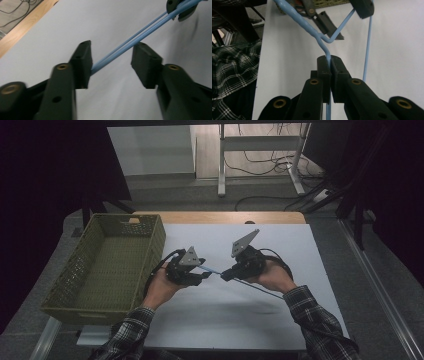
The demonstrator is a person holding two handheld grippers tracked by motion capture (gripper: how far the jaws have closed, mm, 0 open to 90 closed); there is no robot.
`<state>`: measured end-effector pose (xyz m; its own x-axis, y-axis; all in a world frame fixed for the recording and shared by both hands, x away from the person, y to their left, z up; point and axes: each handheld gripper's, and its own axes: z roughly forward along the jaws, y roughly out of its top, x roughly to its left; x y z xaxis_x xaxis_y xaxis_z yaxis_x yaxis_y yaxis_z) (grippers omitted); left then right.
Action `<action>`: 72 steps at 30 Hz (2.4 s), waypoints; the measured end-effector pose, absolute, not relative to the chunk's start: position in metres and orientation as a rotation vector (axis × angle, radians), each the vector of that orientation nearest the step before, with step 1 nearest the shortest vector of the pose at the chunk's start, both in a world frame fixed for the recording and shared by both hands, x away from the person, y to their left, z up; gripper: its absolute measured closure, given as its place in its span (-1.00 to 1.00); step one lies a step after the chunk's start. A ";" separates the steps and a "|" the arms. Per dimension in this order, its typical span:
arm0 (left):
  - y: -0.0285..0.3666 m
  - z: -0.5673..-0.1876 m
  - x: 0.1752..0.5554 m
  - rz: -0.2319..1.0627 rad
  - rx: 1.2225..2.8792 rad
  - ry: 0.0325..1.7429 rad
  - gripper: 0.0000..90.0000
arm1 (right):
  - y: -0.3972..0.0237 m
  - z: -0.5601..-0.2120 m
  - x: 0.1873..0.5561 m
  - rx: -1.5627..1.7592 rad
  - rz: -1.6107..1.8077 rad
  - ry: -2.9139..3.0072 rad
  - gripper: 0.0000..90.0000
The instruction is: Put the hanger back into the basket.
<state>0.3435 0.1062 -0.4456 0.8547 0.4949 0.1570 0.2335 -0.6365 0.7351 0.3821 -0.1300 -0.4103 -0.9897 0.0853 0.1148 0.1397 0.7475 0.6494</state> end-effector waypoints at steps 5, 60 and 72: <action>0.106 -0.445 0.342 0.411 2.310 0.491 0.56 | -0.136 -0.405 0.381 -0.148 -1.106 -2.905 0.85; 0.169 -0.348 0.328 0.208 2.069 0.838 0.95 | -0.235 -0.402 0.294 -0.977 -1.540 -2.785 -0.92; 0.237 -0.340 0.322 0.289 2.018 0.964 0.95 | -0.246 -0.413 0.284 -1.011 -1.546 -2.770 -0.92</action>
